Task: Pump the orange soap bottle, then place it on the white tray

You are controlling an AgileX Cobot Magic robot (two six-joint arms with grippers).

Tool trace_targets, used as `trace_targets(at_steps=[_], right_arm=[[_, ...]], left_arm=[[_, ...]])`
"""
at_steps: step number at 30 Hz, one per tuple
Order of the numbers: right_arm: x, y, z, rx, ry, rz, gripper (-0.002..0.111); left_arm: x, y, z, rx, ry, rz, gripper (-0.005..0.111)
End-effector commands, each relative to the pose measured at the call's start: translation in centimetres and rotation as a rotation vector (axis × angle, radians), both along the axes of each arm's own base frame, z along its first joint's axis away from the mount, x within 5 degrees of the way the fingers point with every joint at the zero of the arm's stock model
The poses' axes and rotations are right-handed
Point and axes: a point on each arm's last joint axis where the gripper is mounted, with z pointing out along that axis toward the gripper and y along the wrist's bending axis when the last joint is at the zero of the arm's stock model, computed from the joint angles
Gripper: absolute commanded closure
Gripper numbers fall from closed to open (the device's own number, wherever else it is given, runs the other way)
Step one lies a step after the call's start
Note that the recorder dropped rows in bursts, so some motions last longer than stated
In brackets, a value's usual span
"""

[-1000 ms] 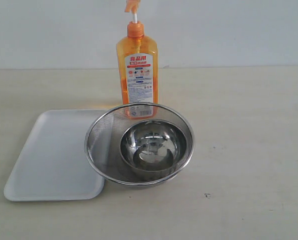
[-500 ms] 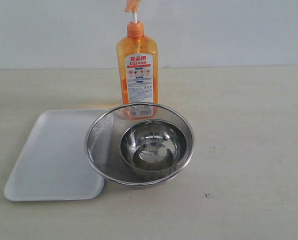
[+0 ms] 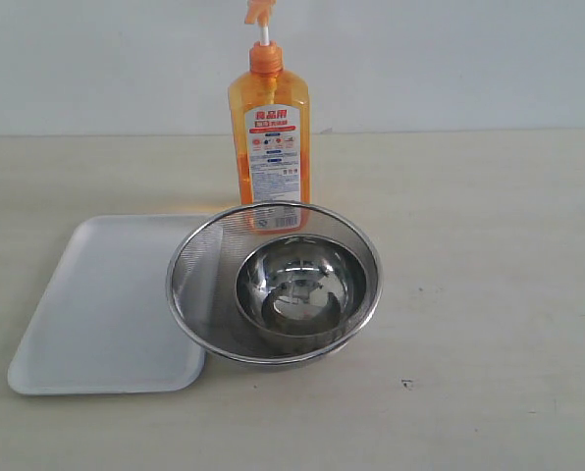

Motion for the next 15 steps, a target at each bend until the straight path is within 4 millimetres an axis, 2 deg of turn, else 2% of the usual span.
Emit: trace_targets(at_steps=[1,8,15], right_arm=[[0.8,0.3,0.0,-0.015,0.031,0.043,0.108],[2.3,0.8,2.1,-0.039,0.052,0.108,0.108],[3.6,0.9,3.7,-0.072,0.044,0.122,0.108]], left_arm=[[0.6,0.0,0.2,-0.051,-0.003,0.007,0.102],[2.8,-0.1,-0.8,-0.036,0.125,0.010,0.102],[5.1,-0.2,-0.5,-0.023,0.196,0.011,0.102]])
